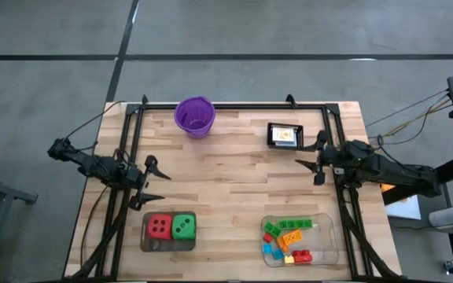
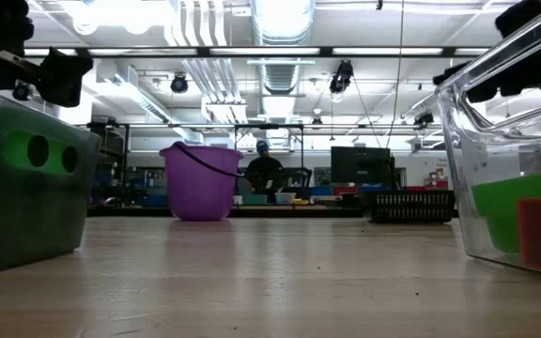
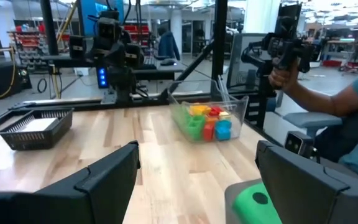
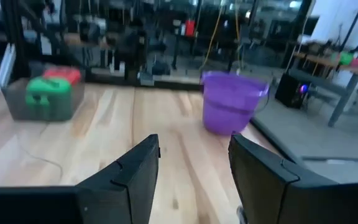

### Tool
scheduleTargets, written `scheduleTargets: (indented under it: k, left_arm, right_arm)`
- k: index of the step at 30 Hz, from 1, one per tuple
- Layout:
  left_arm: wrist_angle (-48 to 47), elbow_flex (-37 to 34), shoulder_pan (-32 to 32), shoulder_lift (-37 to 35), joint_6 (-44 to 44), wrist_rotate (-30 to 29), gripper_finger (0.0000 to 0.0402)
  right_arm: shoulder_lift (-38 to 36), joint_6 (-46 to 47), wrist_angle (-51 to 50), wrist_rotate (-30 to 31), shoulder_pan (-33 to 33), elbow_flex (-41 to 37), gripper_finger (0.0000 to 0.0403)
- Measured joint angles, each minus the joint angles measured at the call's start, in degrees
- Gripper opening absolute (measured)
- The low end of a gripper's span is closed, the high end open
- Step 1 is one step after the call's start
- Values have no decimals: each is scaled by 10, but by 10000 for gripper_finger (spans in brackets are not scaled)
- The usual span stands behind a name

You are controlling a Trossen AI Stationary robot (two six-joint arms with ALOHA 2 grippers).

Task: Pick & Place Toys
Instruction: Return to Home Position

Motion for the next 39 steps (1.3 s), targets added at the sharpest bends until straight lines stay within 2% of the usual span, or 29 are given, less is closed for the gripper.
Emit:
scheduleTargets:
  k: [4,11,18,39]
  left_arm:
    - [0,0,0,-1,0,-1,326]
    - [-1,0,1,-1,-2,-1,326]
    - [-2,0,1,-1,-11,-1,326]
    - [-5,0,2,0,-15,12,325]
  right_arm:
    - [-52,0,-14,-5,0,-3,191]
    - [-51,-9,-9,-11,-3,-10,191]
    - [-51,-16,122,-6,-5,-85,191]
    - [-41,-14,87,-5,-6,-84,191]
